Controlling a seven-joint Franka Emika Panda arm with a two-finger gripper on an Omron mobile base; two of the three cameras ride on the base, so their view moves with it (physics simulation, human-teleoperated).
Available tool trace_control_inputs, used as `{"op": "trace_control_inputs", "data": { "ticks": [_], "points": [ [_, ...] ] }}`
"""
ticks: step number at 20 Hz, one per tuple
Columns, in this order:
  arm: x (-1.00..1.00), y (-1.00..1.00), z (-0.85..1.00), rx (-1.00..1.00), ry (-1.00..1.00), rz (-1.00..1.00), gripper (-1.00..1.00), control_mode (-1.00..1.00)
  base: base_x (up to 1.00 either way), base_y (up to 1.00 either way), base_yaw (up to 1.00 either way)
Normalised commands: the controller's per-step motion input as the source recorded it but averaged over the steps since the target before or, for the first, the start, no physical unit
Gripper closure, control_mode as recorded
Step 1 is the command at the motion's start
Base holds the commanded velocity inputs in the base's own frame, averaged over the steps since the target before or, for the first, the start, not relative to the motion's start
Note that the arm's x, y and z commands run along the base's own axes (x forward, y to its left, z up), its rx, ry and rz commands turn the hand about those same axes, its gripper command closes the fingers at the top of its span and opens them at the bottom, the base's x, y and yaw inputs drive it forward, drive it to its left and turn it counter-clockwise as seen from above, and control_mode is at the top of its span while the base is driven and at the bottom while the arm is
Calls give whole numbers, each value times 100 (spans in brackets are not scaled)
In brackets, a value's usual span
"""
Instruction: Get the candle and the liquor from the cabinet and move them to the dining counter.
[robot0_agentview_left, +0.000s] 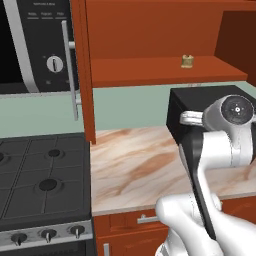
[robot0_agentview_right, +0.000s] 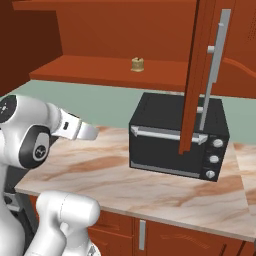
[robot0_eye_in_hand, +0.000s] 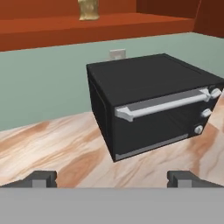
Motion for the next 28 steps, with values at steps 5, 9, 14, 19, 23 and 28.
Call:
{"op": "trace_control_inputs", "data": {
  "ticks": [5,9,14,19,23,28],
  "points": [
    [0,0,54,0,0,17,-100,-100,0,0,0],
    [-2,0,45,0,2,19,-100,-100,0,0,0],
    [0,-3,33,-5,-10,12,-100,-100,0,0,0],
    [7,0,27,-13,-17,3,-100,-100,0,0,0],
    [9,0,27,-15,-20,0,-100,-100,0,0,0],
    [19,-5,26,-4,-2,0,-100,-100,0,0,0]
  ]
}}
